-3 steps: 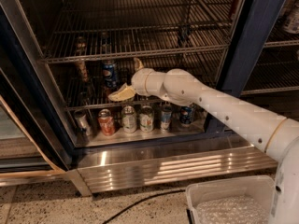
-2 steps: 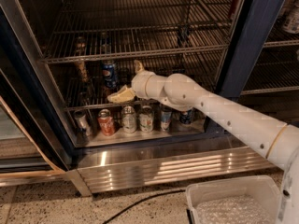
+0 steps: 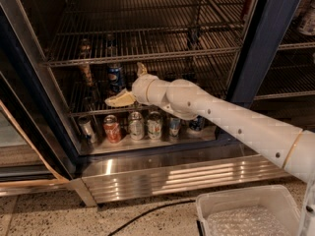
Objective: Pick pepsi can from middle shelf of fridge
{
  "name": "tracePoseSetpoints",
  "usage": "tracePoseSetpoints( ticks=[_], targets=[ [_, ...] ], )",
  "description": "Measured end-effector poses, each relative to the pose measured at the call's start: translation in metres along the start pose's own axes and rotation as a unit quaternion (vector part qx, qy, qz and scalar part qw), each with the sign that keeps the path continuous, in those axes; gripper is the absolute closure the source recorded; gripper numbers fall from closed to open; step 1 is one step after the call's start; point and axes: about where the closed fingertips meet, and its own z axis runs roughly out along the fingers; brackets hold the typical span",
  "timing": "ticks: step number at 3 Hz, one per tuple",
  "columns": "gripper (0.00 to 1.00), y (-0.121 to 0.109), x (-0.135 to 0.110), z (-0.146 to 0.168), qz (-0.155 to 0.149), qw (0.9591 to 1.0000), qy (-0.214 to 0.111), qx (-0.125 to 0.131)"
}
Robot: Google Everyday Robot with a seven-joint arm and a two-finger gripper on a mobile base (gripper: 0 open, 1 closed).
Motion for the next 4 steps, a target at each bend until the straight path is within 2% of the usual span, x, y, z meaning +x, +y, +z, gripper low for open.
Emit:
tracePoseSetpoints(
  ticks=[1,3,4],
  targets=[
    [0.0,0.002,-0.005,0.007,0.002,0.9999,0.012,0.011],
    [0.0,-0.002,0.007,0.023,0.01,0.9984,0.04,0.037],
    [0.07,-0.007,0.015,0.03,0.014,0.9976,0.049,0.047]
  ],
)
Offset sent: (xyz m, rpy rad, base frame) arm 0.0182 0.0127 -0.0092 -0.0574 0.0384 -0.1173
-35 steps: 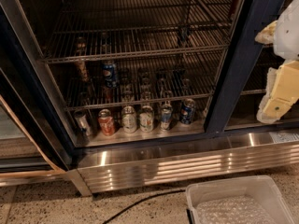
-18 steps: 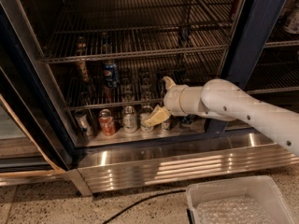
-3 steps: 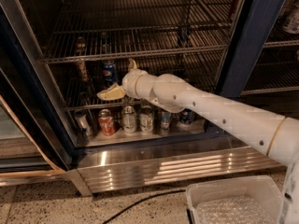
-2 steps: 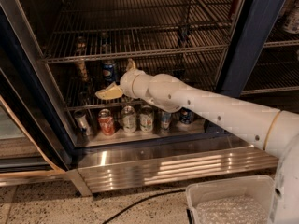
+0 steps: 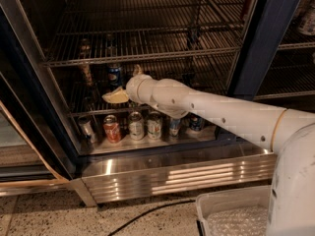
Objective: Pick pepsi can from middle shelf of fridge
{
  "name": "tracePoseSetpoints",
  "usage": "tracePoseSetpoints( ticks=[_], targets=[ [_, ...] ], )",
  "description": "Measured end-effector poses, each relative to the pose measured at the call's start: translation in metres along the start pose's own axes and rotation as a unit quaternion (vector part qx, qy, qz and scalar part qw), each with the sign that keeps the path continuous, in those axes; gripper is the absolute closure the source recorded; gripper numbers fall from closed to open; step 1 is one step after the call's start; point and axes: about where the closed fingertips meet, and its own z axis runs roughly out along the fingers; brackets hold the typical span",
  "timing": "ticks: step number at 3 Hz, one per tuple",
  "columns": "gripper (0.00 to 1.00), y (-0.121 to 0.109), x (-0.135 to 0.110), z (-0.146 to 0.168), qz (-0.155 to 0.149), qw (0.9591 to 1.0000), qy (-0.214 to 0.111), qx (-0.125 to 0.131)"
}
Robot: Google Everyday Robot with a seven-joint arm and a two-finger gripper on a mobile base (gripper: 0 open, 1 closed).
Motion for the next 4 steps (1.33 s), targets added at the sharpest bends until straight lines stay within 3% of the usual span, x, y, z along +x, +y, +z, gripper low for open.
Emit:
tracePoseSetpoints(
  ticks=[4],
  targets=[
    [0.2,-0.018,0.003,0.022,-0.007,0.9998,-0.002,0.02]
  ],
)
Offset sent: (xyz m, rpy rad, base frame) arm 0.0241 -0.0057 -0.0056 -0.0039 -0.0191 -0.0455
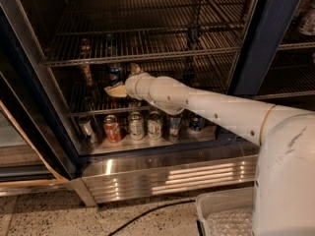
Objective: Pick pepsi can from middle shelf of fridge
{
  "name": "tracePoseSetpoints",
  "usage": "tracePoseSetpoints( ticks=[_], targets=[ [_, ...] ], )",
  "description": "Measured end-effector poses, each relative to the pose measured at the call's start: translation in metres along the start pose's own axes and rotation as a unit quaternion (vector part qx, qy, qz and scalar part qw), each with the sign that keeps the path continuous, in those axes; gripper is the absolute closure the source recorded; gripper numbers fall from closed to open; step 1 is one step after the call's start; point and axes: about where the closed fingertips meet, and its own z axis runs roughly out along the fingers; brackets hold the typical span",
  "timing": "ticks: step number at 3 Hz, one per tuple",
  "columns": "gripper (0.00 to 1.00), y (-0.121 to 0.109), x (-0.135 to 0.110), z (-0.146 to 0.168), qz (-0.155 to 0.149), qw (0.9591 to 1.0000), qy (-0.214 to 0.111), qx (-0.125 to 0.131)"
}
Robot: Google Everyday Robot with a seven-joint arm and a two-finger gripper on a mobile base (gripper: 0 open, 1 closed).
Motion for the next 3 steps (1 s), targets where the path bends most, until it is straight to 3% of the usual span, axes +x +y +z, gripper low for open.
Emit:
tracePoseSetpoints(
  ticks=[1,2,3],
  targets=[
    [0.25,-0.0019,-0.0002,0.0244,-0.001,1.0,-0.001,-0.008],
    [0.25,-0.0032,-0.0001,0.0277,-0.001,1.0,0.0,-0.006],
    [0.43,-0.0042,0.0002,0.0297,-0.001,1.0,0.001,-0.005]
  ],
)
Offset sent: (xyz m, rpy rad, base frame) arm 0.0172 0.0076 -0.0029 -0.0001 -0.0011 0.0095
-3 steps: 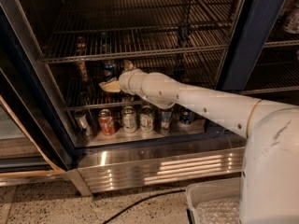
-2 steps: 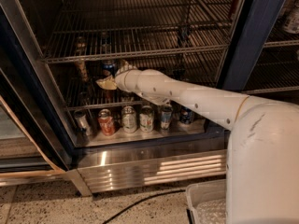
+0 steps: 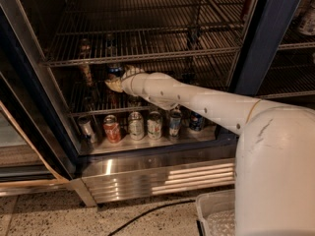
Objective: Pick pepsi can from middle shelf of fridge
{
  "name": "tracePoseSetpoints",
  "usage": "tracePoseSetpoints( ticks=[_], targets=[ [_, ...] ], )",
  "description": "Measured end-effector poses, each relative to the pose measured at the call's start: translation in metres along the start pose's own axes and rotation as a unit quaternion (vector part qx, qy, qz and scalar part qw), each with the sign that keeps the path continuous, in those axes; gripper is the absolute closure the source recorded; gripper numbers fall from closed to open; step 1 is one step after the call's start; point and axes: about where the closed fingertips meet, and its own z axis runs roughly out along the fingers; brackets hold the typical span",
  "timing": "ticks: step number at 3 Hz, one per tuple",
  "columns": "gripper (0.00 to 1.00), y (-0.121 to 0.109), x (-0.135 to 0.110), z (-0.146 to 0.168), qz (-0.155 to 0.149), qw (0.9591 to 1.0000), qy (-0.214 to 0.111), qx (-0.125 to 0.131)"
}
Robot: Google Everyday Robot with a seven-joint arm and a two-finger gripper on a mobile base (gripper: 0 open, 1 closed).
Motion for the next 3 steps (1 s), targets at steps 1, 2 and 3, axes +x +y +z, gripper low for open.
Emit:
tracePoseSetpoints(
  ticks=[1,2,3],
  targets=[
    [0.68,-0.0016,0.001,0.0003,0.001,1.0,0.0,0.004],
    [0.91,-0.0015,0.001,0.0003,0.001,1.0,0.0,0.004],
    [1.0,-0.0015,0.001,0.0003,0.001,1.0,0.0,0.004]
  ],
)
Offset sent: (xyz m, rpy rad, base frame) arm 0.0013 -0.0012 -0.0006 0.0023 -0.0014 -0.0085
